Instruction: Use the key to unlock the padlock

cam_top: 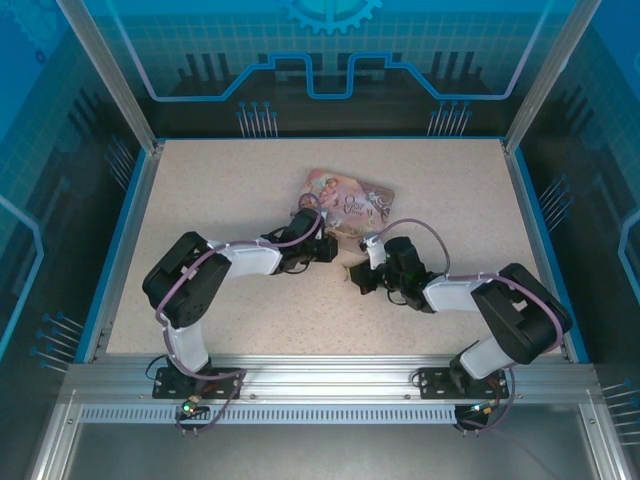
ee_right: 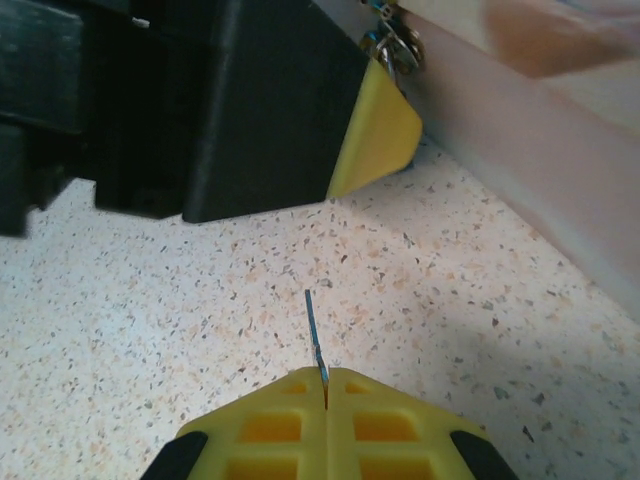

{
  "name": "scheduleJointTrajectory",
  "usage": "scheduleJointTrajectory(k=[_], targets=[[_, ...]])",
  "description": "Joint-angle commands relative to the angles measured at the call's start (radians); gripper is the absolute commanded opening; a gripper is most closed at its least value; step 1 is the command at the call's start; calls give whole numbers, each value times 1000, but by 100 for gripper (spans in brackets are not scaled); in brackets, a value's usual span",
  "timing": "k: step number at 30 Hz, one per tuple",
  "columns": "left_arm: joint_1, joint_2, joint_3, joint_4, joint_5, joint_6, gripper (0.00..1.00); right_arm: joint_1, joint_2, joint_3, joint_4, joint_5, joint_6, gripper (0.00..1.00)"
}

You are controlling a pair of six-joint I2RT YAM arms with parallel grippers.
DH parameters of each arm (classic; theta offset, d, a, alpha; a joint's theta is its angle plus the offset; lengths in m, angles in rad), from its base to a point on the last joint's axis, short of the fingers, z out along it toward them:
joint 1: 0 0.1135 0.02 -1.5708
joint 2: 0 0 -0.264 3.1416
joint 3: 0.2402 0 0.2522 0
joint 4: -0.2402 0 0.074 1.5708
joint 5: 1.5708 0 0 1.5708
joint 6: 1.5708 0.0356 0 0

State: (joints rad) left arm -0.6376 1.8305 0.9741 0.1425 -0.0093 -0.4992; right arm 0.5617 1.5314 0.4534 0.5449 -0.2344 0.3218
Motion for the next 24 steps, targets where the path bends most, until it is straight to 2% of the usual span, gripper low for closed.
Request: scheduleJointTrajectory(k=[1,11,24], targets=[[-17,-64,32,-15,28,-102,18,9,35,-8,99,37,-41,0],[-29,-105,-13,41,53,-240,16,9,89,-28,152,41,-47,0],[-30,-132,-21,52,78,-314,16,-6,95,-18,204,64,-40,0]])
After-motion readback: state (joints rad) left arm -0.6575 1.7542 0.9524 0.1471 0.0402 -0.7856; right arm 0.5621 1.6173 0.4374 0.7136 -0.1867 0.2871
